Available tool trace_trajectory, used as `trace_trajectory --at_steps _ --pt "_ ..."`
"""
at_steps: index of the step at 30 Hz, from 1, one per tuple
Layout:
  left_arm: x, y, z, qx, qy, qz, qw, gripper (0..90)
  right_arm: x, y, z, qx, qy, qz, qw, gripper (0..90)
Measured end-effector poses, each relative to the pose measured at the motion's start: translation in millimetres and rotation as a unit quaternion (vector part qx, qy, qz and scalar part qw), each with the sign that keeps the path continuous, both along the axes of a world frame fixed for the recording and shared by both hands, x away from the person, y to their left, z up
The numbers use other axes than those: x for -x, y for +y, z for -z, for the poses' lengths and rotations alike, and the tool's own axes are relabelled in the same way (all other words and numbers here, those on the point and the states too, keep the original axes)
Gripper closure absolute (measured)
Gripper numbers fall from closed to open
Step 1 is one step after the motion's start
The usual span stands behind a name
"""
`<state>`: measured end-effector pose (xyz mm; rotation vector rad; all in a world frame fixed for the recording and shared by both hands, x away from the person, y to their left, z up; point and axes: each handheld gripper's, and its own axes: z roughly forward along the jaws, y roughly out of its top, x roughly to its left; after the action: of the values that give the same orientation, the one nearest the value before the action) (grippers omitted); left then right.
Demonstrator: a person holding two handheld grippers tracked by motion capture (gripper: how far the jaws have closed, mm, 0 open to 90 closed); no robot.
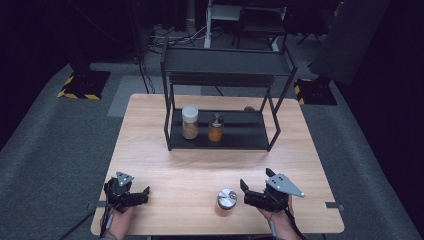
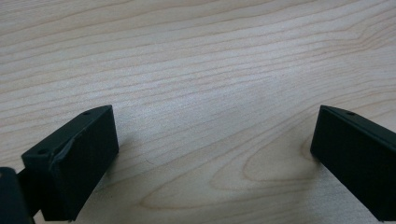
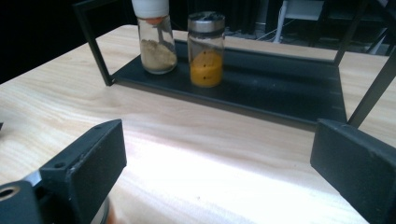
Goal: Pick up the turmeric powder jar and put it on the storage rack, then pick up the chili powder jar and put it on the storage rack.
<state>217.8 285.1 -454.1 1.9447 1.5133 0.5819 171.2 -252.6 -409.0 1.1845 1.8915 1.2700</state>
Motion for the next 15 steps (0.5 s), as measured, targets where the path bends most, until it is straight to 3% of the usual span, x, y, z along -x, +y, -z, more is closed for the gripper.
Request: trace_trajectory --at_steps 15 --pt "0.1 -0.6 -0.1 0.000 0.000 -0.002 1.0000 0.6 29.6 -0.5 12.7 0.005 0.012 -0.022 0.9997 2.8"
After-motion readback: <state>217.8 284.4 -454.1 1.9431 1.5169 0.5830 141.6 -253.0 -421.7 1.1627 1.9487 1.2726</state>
